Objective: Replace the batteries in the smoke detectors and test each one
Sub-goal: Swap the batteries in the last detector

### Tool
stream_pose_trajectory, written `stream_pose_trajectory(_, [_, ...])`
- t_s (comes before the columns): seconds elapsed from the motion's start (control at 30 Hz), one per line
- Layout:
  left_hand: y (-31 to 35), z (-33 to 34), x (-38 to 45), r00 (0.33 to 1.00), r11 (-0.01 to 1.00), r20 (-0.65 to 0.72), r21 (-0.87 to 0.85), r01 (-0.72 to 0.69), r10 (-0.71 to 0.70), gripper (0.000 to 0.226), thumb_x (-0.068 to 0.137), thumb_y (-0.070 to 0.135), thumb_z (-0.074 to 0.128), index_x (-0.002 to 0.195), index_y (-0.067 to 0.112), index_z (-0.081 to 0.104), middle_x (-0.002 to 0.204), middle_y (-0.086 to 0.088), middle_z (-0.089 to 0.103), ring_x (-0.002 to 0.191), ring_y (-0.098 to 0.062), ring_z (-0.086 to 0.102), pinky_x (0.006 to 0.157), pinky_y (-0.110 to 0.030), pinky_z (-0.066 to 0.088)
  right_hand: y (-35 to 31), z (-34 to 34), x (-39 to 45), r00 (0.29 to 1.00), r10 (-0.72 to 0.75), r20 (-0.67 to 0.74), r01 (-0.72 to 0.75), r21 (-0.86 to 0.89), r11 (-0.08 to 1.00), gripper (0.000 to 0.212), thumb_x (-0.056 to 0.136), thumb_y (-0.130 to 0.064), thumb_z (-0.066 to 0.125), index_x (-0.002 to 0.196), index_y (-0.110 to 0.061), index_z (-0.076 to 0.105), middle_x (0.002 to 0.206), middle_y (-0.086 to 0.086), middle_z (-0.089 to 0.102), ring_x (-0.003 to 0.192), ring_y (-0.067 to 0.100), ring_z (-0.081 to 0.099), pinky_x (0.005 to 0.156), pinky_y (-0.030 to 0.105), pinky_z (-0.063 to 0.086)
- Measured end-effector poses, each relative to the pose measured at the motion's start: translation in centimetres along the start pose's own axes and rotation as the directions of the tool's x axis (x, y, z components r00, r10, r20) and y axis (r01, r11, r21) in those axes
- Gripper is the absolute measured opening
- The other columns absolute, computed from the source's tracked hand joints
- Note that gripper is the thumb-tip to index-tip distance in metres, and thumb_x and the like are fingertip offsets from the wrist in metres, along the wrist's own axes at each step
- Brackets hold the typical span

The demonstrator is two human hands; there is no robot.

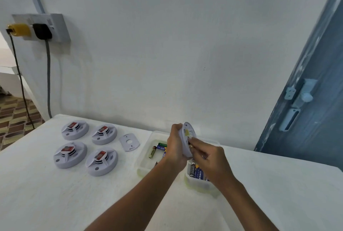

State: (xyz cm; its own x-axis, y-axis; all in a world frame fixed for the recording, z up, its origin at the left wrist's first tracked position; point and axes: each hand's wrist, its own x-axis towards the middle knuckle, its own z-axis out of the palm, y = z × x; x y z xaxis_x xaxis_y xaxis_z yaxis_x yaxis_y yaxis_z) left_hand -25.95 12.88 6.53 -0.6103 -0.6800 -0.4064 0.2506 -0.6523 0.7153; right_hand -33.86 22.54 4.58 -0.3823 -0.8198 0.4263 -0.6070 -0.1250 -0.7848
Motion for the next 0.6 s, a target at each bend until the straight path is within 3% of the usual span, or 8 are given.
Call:
stream_pose_trajectory(0.07, [0.4, 0.0, 0.0, 0.998, 0.998, 0.042, -0.024, 0.053, -0.052, 0.04, 0.086, 0.049, 0.044, 0.088, 0.011, 0.055, 0.073, -0.006, 0.048, 0.072, -0.02, 0.05, 0.071, -0.031, 0.041, 0.4, -1.0, 0.2, 0.992, -0.085, 0.094, 0.095, -0.103, 0.99, 0.031, 0.091, -0.018, 0.058, 0.119, -0.014, 0.068, 0.121, -0.006, 0.066, 0.11, 0.0, 0.061, 0.092, 0.014, 0.048])
stream_pose_trajectory(0.17, [0.7, 0.0, 0.0, 0.992, 0.997, 0.11, -0.038, 0.072, -0.067, 0.038, 0.084, 0.048, 0.044, 0.084, 0.012, 0.053, 0.075, -0.007, 0.046, 0.071, -0.019, 0.048, 0.07, -0.031, 0.039, 0.4, -1.6, 0.9, 0.987, -0.148, 0.067, 0.156, -0.123, 0.98, 0.022, 0.089, -0.019, 0.057, 0.105, -0.015, 0.073, 0.109, -0.006, 0.07, 0.098, 0.001, 0.063, 0.081, 0.014, 0.051])
stream_pose_trajectory(0.23, [0.9, -0.2, 0.1, 0.994, 0.999, 0.107, -0.027, 0.037, -0.034, 0.035, 0.08, 0.047, 0.047, 0.088, 0.014, 0.053, 0.082, -0.008, 0.048, 0.075, -0.021, 0.049, 0.074, -0.034, 0.04, 0.1, -1.8, 1.5, 0.995, -0.069, -0.073, 0.069, -0.011, 0.998, 0.012, 0.091, -0.014, 0.061, 0.094, -0.022, 0.07, 0.095, -0.007, 0.07, 0.087, 0.003, 0.065, 0.071, 0.019, 0.054])
stream_pose_trajectory(0.3, [1.1, -0.9, 0.5, 0.999, 1.0, 0.047, 0.011, 0.0, -0.001, 0.037, 0.083, 0.048, 0.045, 0.097, 0.016, 0.056, 0.091, -0.01, 0.054, 0.085, -0.025, 0.052, 0.078, -0.037, 0.043, 0.3, -1.9, 2.3, 0.982, 0.082, -0.171, -0.083, 0.0, 0.997, 0.012, 0.092, -0.013, 0.062, 0.095, -0.023, 0.068, 0.081, -0.006, 0.069, 0.078, 0.009, 0.066, 0.066, 0.024, 0.054])
stream_pose_trajectory(0.4, [1.6, -2.1, 0.7, 1.0, 1.0, 0.024, 0.003, -0.01, 0.01, 0.039, 0.083, 0.049, 0.046, 0.104, 0.018, 0.057, 0.098, -0.011, 0.056, 0.091, -0.027, 0.053, 0.079, -0.039, 0.045, 1.4, -2.0, 3.3, 0.945, 0.326, -0.03, -0.312, -0.38, 0.871, 0.017, 0.092, -0.019, 0.059, 0.106, -0.017, 0.069, 0.088, 0.004, 0.07, 0.079, 0.02, 0.065, 0.067, 0.024, 0.045])
stream_pose_trajectory(0.5, [2.0, -3.1, 0.5, 1.0, 1.0, 0.017, -0.023, -0.015, 0.015, 0.036, 0.083, 0.047, 0.047, 0.104, 0.018, 0.056, 0.098, -0.009, 0.055, 0.089, -0.025, 0.052, 0.081, -0.039, 0.045, 0.5, -1.4, 3.6, 0.852, 0.507, 0.132, -0.257, -0.739, 0.622, 0.02, 0.09, -0.017, 0.056, 0.109, -0.011, 0.06, 0.11, 0.009, 0.062, 0.098, 0.028, 0.062, 0.073, 0.028, 0.044])
stream_pose_trajectory(0.6, [2.4, -4.0, 0.4, 0.999, 0.999, 0.038, -0.035, -0.028, 0.029, 0.034, 0.084, 0.046, 0.047, 0.105, 0.02, 0.054, 0.098, -0.008, 0.054, 0.089, -0.024, 0.052, 0.082, -0.038, 0.044, 0.1, -0.4, 3.8, 0.784, 0.583, 0.212, -0.17, -0.831, 0.53, 0.025, 0.089, -0.017, 0.061, 0.11, -0.006, 0.052, 0.11, 0.011, 0.057, 0.104, 0.028, 0.061, 0.07, 0.028, 0.043])
